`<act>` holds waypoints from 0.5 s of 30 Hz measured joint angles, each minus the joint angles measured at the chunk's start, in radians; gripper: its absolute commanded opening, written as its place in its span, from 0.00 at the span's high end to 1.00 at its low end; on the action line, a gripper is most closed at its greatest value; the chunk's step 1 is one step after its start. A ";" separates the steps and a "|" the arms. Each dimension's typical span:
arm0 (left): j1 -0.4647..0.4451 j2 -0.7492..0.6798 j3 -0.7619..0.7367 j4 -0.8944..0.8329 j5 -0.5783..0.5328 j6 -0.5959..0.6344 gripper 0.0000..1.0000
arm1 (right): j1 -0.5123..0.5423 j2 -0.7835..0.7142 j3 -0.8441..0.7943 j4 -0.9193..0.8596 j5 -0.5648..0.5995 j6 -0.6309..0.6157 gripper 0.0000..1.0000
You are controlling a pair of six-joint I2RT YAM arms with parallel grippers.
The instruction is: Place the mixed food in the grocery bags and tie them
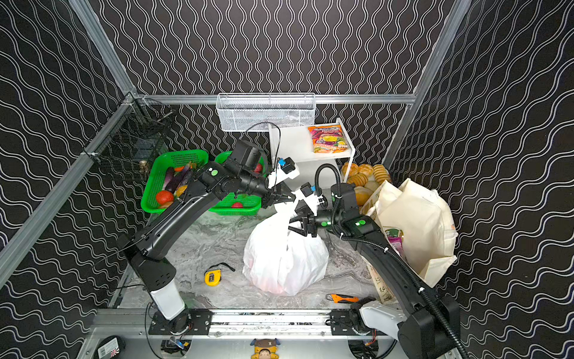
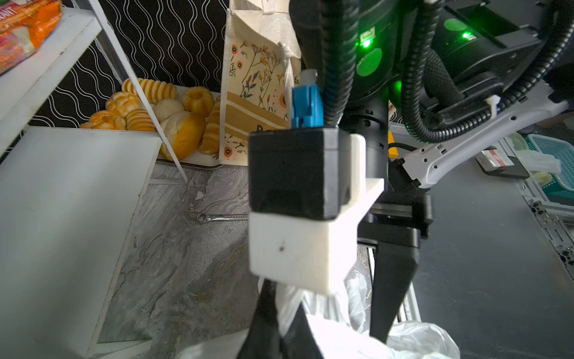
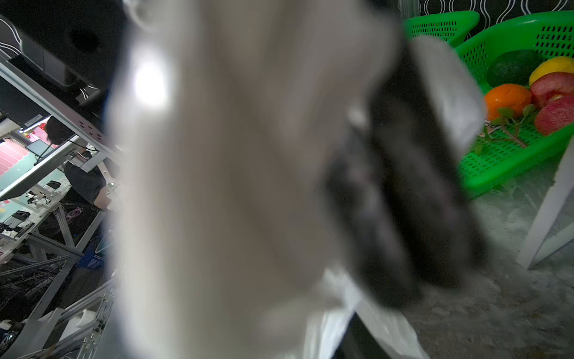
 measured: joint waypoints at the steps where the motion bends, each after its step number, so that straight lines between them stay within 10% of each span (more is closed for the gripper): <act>1: 0.000 -0.001 -0.002 0.000 0.005 0.012 1.00 | -0.005 0.000 0.000 -0.005 -0.005 -0.005 0.46; 15: 0.000 -0.013 -0.008 -0.024 0.055 0.090 1.00 | -0.056 0.003 0.000 -0.010 -0.174 -0.033 0.32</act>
